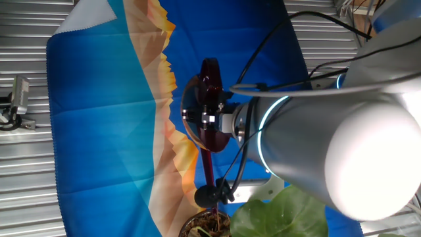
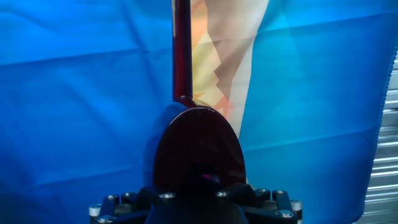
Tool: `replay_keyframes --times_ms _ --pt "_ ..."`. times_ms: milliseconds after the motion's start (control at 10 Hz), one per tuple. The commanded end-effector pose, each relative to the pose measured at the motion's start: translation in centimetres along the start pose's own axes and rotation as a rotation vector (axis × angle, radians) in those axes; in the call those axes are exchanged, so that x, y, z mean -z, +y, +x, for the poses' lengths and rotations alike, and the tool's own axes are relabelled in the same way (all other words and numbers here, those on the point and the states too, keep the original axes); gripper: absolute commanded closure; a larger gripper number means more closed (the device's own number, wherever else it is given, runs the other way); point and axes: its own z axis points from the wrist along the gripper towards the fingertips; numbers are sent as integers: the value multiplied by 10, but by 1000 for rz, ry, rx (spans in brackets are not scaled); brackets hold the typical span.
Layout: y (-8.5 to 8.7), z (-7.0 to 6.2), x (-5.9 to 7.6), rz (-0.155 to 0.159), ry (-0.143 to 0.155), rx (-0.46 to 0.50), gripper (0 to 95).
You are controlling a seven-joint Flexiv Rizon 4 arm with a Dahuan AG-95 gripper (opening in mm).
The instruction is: Water the plant
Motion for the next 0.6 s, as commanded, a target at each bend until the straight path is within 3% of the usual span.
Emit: replay_keyframes --times_ms 100,600 --pt "0 1 0 0 6 1 950" --pt "0 1 2 -3 30 8 950"
